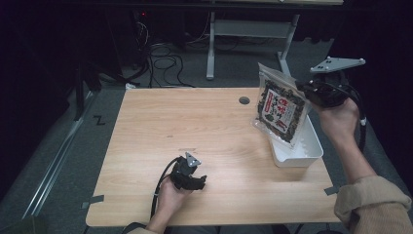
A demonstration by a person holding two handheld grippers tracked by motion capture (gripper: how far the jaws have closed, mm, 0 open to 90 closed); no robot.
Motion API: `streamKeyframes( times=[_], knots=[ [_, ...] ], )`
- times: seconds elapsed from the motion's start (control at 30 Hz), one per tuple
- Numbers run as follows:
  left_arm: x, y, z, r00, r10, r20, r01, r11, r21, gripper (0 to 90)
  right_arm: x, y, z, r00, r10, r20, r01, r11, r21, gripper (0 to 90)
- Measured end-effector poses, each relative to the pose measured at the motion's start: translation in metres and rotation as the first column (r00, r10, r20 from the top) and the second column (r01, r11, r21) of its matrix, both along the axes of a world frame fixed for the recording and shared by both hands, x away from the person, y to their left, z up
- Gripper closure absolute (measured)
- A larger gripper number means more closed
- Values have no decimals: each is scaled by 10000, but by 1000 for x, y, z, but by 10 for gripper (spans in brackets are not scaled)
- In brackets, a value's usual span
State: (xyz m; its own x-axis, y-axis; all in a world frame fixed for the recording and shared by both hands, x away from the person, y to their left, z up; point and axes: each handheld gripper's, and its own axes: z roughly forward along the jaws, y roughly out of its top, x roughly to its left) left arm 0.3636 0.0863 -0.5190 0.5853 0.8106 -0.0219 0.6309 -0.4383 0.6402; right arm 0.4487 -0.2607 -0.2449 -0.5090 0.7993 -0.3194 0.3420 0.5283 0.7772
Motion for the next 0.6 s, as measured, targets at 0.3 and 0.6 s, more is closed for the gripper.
streamKeyframes(
  times=[0.3, 0.6],
  knots=[
    [0, 0, 0, 10000, -1, -8, 1, 10000, 28, 302, -2, -24, 1, 9990, -441, 116, 439, 9988, 196, 900],
    [-2, -2, 0, 10000, -59, 0, 59, 10000, 17, 303, -4, -41, 1, 9966, -815, 124, 811, 9963, 284, 900]
  ],
)
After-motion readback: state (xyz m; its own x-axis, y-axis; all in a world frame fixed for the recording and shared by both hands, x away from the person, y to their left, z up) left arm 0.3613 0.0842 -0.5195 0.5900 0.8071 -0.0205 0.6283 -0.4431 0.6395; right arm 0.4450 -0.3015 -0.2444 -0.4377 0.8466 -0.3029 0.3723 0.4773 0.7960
